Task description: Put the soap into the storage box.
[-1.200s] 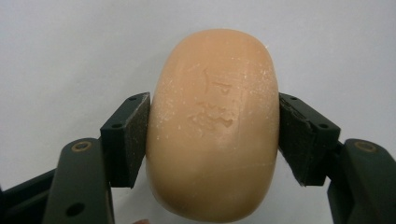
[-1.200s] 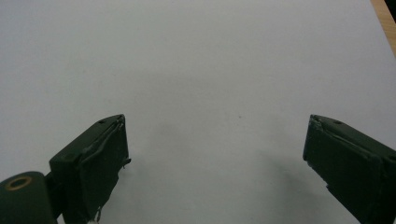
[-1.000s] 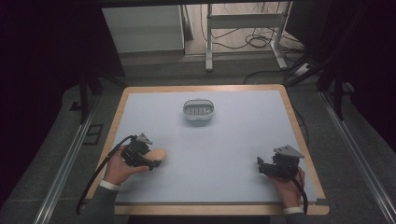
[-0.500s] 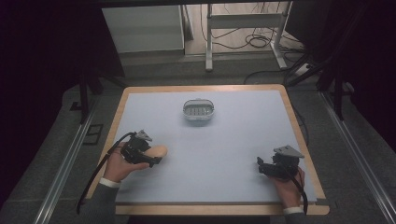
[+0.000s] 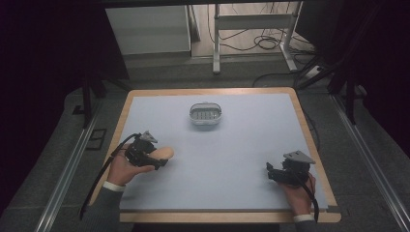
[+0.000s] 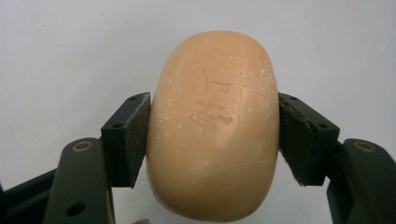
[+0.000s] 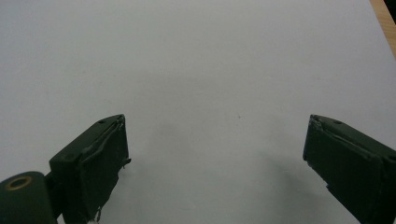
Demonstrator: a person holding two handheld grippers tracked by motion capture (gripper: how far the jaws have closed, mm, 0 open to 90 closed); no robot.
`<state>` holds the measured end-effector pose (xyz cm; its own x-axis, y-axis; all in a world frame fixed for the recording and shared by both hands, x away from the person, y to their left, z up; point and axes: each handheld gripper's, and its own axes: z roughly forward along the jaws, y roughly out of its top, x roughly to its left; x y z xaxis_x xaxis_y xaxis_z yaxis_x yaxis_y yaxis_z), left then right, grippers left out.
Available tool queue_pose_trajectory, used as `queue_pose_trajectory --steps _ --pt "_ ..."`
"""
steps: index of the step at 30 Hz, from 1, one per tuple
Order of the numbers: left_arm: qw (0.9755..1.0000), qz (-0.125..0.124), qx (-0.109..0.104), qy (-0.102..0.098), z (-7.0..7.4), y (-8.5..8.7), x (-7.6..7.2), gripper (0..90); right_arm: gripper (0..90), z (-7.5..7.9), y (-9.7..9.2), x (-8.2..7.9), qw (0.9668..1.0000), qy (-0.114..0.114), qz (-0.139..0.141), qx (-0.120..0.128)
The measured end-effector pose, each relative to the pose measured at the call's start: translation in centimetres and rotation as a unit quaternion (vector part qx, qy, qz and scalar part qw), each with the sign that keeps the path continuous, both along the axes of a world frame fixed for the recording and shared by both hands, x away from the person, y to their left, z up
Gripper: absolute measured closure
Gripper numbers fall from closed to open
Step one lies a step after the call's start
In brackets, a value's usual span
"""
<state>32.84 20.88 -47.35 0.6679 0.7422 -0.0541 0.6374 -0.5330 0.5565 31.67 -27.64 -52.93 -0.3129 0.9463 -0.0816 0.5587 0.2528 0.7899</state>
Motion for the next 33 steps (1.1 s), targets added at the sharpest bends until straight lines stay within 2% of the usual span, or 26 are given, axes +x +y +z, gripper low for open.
queue_pose_trajectory --steps 8,13,33 --pt "1.0000 -0.003 0.000 -0.005 0.5 -0.2 0.3 32.1 6.6 0.0 0.0 0.0 1.0000 0.000 -0.001 -0.004" --pt "0.9999 -0.003 -0.009 -0.008 0.9 -0.4 0.7 32.2 6.6 0.0 0.0 0.0 1.0000 0.000 -0.001 -0.001" --pt "0.9998 -0.003 -0.013 -0.014 1.8 -1.1 2.5 32.3 6.6 0.0 0.1 0.0 1.0000 0.001 -0.001 -0.004"
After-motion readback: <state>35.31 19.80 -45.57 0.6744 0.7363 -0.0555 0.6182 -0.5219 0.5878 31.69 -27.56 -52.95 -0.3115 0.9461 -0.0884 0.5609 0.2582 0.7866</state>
